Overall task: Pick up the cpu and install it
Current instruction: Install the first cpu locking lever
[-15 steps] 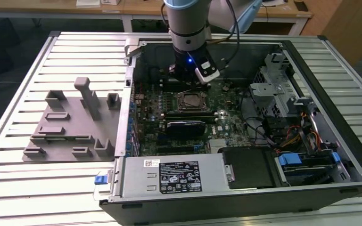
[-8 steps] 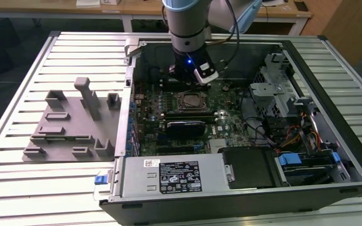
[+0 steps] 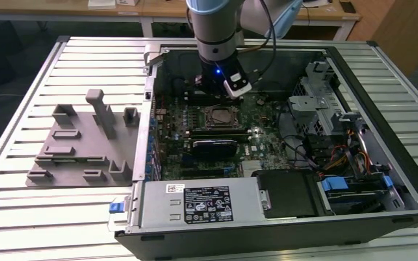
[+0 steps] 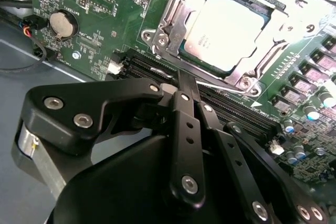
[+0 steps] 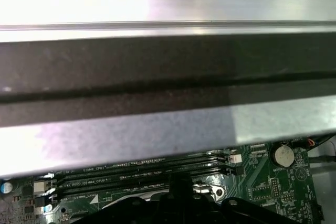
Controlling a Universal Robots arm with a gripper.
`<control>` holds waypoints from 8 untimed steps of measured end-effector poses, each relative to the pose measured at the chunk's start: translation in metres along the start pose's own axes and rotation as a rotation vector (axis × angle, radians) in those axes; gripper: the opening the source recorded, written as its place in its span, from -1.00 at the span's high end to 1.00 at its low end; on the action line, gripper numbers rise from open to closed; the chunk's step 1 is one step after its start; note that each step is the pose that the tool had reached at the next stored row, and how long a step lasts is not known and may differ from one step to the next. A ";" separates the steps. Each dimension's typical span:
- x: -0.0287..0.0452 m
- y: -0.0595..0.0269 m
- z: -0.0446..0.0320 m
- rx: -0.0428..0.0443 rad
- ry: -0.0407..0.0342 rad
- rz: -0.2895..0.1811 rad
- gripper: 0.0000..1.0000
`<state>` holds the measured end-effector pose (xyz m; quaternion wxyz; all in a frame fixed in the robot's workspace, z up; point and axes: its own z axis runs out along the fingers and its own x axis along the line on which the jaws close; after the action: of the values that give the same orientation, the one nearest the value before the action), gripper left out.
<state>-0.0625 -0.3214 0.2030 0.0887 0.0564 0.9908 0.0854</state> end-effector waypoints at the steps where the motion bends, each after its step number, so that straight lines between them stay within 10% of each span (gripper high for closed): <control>1: 0.0001 -0.0001 0.0005 -0.0017 -0.0038 0.000 0.79; 8: 0.0005 -0.0005 0.0026 -0.0067 -0.0255 0.001 0.79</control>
<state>-0.0625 -0.3214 0.2004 0.1015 0.0576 0.9893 0.0880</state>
